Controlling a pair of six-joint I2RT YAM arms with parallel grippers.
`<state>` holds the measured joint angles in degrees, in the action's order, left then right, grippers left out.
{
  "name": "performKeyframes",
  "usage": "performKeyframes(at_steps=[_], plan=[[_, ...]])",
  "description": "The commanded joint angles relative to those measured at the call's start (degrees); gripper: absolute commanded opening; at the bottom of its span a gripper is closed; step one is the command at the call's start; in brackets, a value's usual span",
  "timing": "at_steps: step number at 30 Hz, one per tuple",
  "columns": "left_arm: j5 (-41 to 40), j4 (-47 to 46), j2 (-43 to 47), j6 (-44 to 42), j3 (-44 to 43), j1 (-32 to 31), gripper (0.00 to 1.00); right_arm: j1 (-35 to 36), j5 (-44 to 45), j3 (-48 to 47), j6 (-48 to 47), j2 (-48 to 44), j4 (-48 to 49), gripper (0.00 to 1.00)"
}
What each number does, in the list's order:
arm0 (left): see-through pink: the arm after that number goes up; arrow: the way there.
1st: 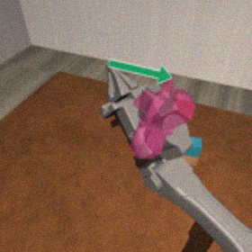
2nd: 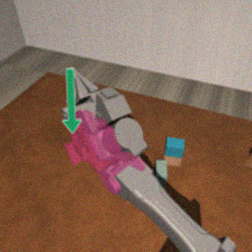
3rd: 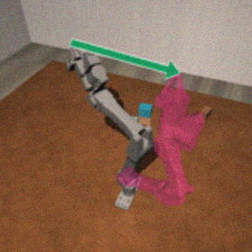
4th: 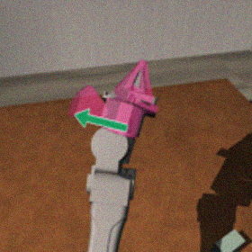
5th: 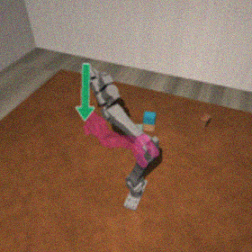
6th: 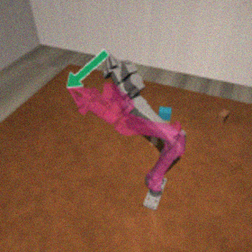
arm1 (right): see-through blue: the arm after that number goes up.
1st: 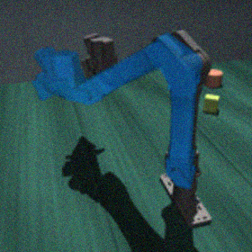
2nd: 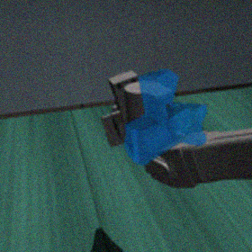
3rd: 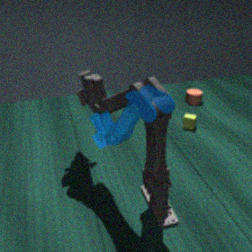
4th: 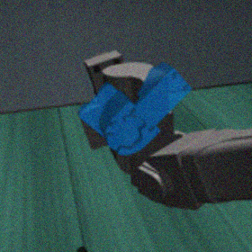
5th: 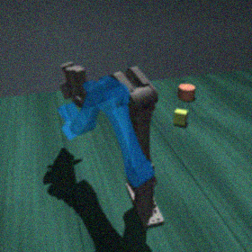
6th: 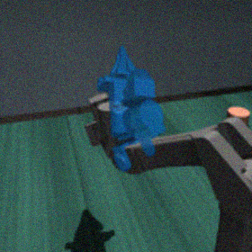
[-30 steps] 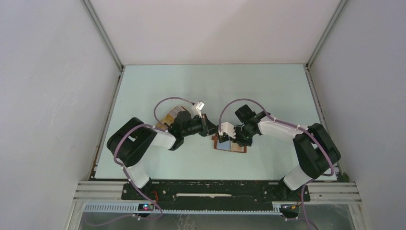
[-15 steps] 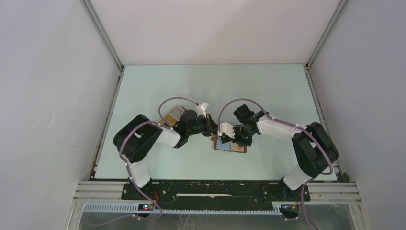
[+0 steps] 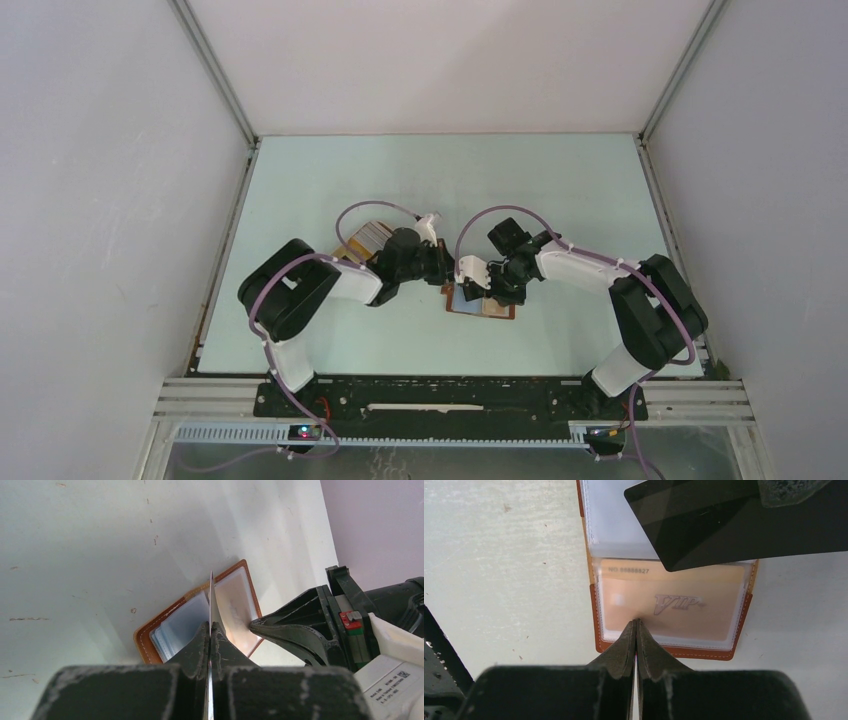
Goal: Put the credit cards into the card holder
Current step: Insert the credit card into the card holder.
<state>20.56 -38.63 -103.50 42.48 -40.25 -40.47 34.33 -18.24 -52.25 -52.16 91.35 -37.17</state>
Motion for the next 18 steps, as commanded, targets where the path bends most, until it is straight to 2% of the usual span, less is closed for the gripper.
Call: performKeyframes(at_steps=[1,18], plan=[[-1.4,2.5,-0.1,-2.6,-2.6,-0.5,0.0,0.7,0.5,-1.3,0.5,0.7,-1.6,0.07],[-0.2,8.9,-4.3,-2.5,-7.3,-2.2,0.0,1.2,1.2,-2.0,2.5,0.9,-1.2,0.09]])
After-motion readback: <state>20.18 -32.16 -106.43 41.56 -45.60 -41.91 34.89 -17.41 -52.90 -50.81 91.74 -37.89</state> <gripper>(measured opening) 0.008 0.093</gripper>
